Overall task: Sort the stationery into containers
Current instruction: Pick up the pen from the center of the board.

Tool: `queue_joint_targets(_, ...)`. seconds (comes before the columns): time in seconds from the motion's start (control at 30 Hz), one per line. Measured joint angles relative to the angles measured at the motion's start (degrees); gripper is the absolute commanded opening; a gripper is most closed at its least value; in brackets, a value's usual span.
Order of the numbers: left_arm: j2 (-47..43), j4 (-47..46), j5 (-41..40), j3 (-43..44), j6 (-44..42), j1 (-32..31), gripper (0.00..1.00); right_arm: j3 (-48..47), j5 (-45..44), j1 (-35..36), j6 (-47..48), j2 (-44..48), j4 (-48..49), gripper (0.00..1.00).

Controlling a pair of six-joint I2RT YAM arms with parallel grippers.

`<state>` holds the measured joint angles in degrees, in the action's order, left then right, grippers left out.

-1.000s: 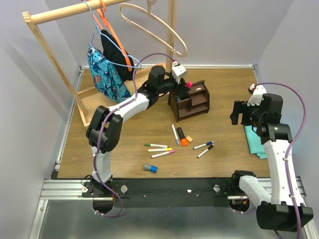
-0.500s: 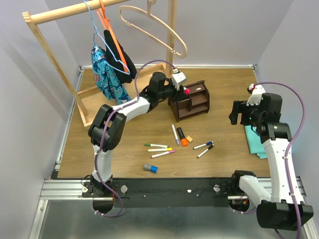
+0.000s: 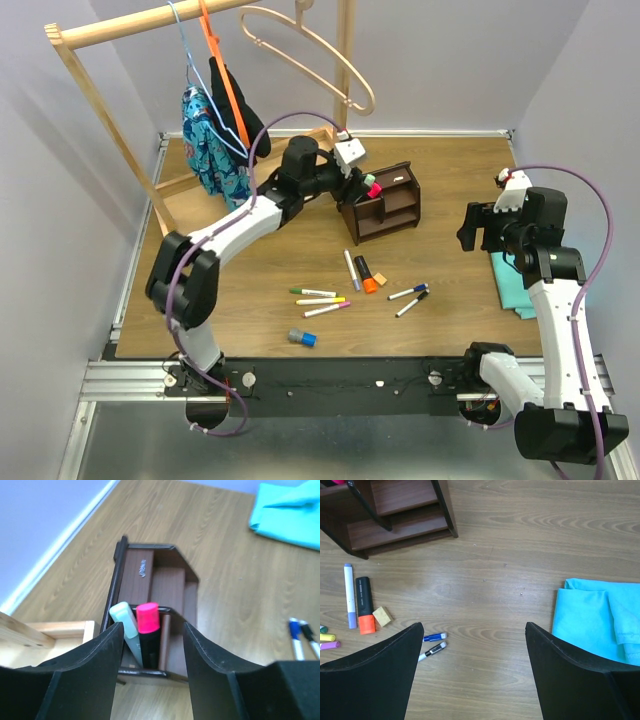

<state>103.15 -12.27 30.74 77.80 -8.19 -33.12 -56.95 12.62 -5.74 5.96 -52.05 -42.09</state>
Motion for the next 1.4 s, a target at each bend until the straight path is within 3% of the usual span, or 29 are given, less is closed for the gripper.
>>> queue_joint_targets(0.17, -9.8, 10.2, 6.6, -0.1, -6.9, -0.3, 0.67, 0.0, 0.5, 0.0, 0.0, 0.3, 0.0, 0.9)
queue_joint_targets(0.3, -17.4, 29.1, 12.6, -0.3, -24.0, -3.3, 0.67, -1.7, 2.3, 0.0, -1.9, 0.4, -0.3, 0.9)
queue_joint_targets(0.47, -17.2, 49.5, 13.0, -0.3, -42.9, -9.7, 0.66, -3.9, 7.1, 0.0, -3.2, 0.9, -0.5, 0.9)
queue_joint_targets(0.67, -12.8, 62.6, 8.6, 0.6, -59.4, -16.2, 0.65, -4.6, 8.5, 0.0, -2.4, 1.2, -1.5, 0.9)
queue_joint_targets(0.97, 7.2, 72.3, 0.7, 18.7, -67.0, -19.8, 0.62, -7.8, 15.0, 0.0, -1.4, 0.6, -3.3, 0.9)
queue_joint_targets(1.17, 14.8, 77.1, -3.8, 27.3, -70.3, -20.7, 0.56, -6.3, 16.0, 0.0, -2.3, 0.5, -3.1, 0.9)
queue_joint_targets(1.4, 19.5, 80.3, -7.3, 30.5, -73.8, -20.5, 0.51, -6.2, 16.3, 0.0, -2.5, 0.2, -2.1, 0.9)
